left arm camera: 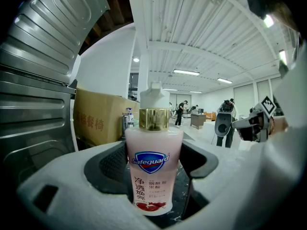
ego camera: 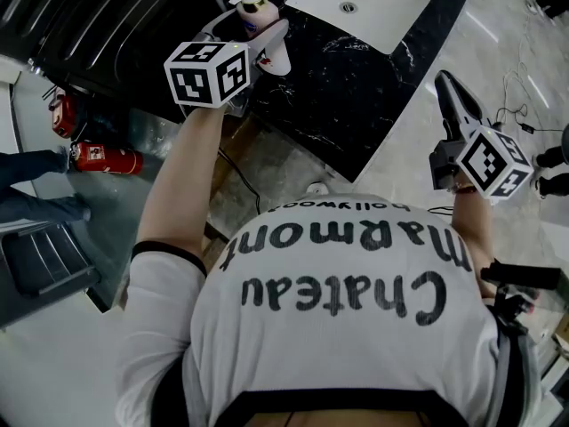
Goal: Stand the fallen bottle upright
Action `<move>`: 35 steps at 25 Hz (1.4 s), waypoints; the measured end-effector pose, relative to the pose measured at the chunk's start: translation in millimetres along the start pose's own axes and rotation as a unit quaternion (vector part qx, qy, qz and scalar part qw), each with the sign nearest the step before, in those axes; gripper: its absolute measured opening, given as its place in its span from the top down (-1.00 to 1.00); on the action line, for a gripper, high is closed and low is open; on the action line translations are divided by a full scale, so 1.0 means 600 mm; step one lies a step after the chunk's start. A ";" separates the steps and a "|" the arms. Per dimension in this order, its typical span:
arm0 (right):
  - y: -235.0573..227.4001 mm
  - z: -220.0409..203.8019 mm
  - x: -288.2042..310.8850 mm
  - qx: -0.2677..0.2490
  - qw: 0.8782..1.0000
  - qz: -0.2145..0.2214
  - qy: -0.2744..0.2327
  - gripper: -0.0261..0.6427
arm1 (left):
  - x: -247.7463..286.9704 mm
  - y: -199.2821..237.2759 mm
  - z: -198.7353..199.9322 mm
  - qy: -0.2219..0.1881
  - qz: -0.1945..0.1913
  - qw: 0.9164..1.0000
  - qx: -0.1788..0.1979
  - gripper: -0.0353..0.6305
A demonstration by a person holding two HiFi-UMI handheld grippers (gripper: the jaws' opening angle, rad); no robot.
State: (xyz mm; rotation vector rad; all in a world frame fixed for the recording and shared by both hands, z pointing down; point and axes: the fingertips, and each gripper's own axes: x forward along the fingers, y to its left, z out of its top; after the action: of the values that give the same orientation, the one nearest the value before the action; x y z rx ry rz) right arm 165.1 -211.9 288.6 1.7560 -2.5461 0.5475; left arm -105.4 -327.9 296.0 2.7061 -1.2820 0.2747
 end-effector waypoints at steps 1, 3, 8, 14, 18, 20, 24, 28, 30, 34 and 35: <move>0.001 0.000 -0.002 -0.001 1.000 0.000 -0.001 0.88 | -0.001 -0.001 -0.001 0.000 0.001 1.000 0.000 -0.14; 0.000 -0.002 -0.004 0.000 1.000 0.000 -0.001 0.88 | -0.003 -0.001 -0.003 0.001 0.002 1.000 0.001 -0.14; 0.000 -0.003 -0.005 0.001 1.000 0.000 0.000 0.88 | -0.003 -0.001 -0.007 0.007 0.003 1.000 0.002 -0.14; 0.004 0.004 -0.003 -0.005 1.000 0.004 -0.003 0.88 | -0.004 -0.001 -0.009 0.009 0.004 1.000 0.003 -0.14; 0.003 0.002 -0.005 -0.003 1.000 0.003 -0.001 0.88 | -0.007 -0.003 -0.009 0.008 0.004 1.000 0.003 -0.14; 0.004 0.002 -0.005 -0.004 1.000 0.003 0.000 0.88 | -0.009 -0.003 -0.009 0.007 0.005 1.000 0.003 -0.14; 0.003 0.002 -0.005 -0.005 1.000 0.003 -0.001 0.88 | -0.007 -0.003 -0.009 0.004 0.005 1.000 0.001 -0.14; 0.001 0.002 -0.005 -0.005 1.000 0.001 -0.002 0.88 | -0.010 -0.004 -0.010 0.001 0.006 1.000 0.001 -0.14; -0.001 0.003 -0.005 -0.004 1.000 0.000 -0.002 0.88 | -0.012 -0.004 -0.009 -0.003 0.006 1.000 0.001 -0.14; 0.000 0.003 -0.002 -0.003 1.000 0.000 -0.001 0.88 | -0.017 -0.003 -0.008 -0.017 0.011 1.000 -0.005 -0.14; 0.000 0.003 -0.001 -0.003 1.000 0.000 0.000 0.88 | -0.018 -0.003 -0.007 -0.021 0.014 1.000 -0.006 -0.14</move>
State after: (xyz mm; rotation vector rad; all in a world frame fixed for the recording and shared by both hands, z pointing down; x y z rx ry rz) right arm 165.9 -211.7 286.7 1.7542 -2.5459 0.5377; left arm -111.2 -317.9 297.8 2.6994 -1.3277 0.2141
